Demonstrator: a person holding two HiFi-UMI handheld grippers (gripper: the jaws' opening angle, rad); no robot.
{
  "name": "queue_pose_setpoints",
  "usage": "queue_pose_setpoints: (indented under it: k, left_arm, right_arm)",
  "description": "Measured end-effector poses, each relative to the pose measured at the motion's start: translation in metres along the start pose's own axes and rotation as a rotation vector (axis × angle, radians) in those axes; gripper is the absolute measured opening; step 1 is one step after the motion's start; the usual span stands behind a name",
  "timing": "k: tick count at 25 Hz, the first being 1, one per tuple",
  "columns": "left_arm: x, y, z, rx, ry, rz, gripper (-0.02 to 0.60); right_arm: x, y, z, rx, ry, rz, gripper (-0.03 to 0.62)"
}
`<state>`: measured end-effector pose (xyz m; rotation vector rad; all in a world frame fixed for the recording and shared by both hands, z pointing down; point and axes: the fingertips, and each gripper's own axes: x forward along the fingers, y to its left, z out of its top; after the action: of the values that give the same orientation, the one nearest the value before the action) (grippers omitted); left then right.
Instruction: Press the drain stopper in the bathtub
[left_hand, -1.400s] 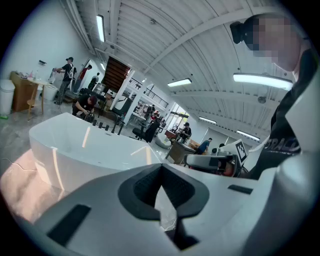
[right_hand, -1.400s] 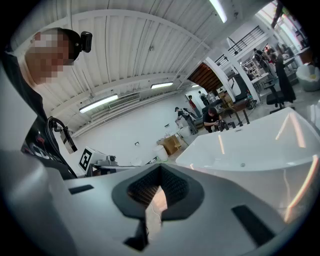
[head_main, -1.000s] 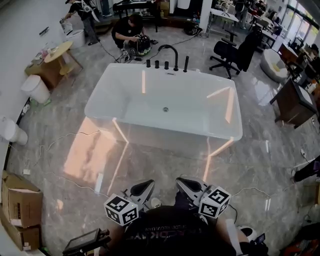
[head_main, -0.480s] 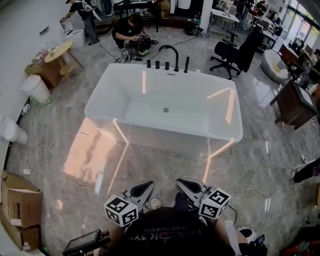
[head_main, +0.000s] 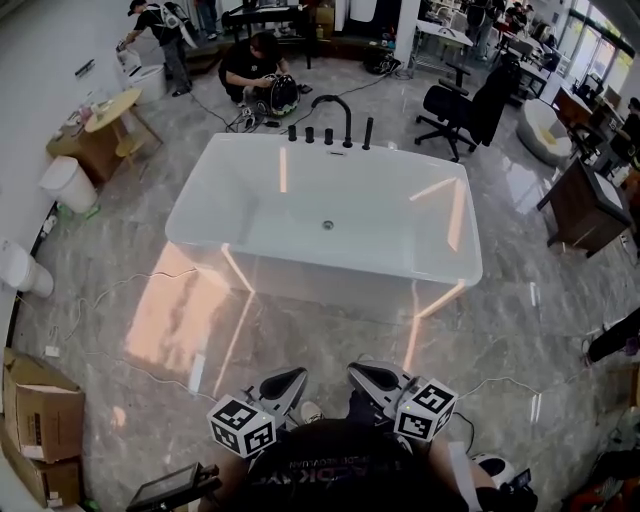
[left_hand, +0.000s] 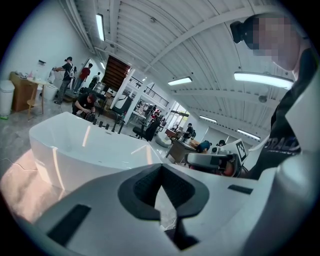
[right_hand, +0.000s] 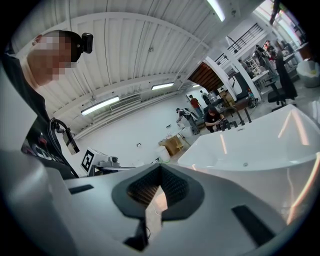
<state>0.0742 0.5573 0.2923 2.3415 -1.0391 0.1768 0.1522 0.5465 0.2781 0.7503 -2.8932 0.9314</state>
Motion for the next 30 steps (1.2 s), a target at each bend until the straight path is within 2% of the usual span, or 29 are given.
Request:
queue_pose_setpoints:
  k: [12, 30]
  left_arm:
    - [0.019, -0.013, 0.002, 0.021, 0.022, -0.054, 0.011]
    - [0.060, -0.020, 0.005, -0.001, 0.061, -0.063, 0.011]
  right_arm:
    - [-0.019, -0.008, 0.004, -0.008, -0.029, -0.045, 0.015]
    - [-0.040, -0.043, 0.015, 0.016, -0.016, -0.073, 0.015]
